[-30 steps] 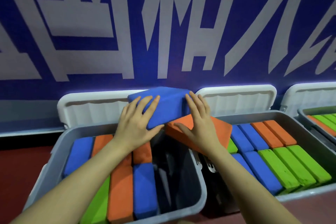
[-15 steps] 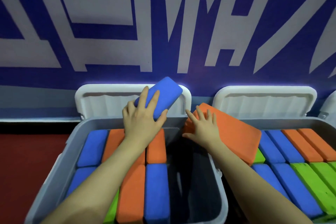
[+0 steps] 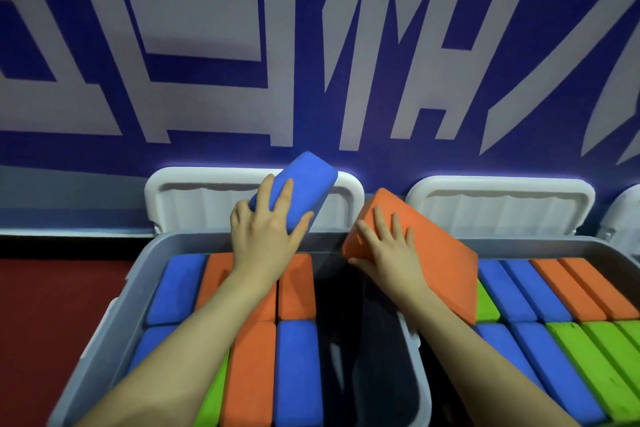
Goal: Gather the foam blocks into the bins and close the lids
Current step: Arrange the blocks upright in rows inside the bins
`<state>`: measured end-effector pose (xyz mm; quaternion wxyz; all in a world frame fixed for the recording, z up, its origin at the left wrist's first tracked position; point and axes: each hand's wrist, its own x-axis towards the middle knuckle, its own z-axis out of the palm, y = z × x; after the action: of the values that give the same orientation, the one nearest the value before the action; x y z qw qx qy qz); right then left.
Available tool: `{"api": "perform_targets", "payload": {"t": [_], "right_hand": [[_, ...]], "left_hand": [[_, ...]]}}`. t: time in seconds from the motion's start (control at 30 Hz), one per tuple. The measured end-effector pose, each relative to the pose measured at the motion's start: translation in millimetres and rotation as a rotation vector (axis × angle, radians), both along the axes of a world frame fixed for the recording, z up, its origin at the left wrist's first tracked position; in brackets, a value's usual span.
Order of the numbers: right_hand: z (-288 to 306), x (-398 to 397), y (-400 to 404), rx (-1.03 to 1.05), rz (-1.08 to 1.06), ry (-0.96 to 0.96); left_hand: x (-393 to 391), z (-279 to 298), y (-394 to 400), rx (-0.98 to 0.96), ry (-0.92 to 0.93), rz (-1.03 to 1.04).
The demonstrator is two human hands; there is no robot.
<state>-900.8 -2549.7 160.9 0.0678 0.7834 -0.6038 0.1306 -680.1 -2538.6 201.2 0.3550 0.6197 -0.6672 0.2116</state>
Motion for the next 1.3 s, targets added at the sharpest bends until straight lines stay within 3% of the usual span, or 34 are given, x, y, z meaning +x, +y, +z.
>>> {"api": "perform_targets", "payload": {"t": [0.13, 0.3, 0.5, 0.83, 1.07, 1.3], "right_hand": [[21.2, 19.9, 11.3, -0.122, 0.125, -0.281], [36.7, 46.2, 21.4, -0.179, 0.151, -0.425], [66.2, 73.0, 34.0, -0.285, 0.180, -0.484], [61.4, 149.7, 79.1, -0.083, 0.237, -0.745], [35.1, 178.9, 98.7, -0.052, 0.248, -0.552], [46.3, 179.9, 93.6, -0.117, 0.168, -0.369]], "left_hand": [[-3.2, 0.5, 6.2, -0.015, 0.118, -0.005], [12.8, 17.2, 16.0, -0.013, 0.262, -0.047], [29.7, 46.8, 29.6, -0.059, 0.254, -0.005], [100.0, 46.8, 78.8, -0.015, 0.289, 0.109], [130.4, 14.2, 103.4, 0.219, 0.288, 0.170], [133.8, 10.7, 110.6, 0.306, 0.052, 0.165]]}}
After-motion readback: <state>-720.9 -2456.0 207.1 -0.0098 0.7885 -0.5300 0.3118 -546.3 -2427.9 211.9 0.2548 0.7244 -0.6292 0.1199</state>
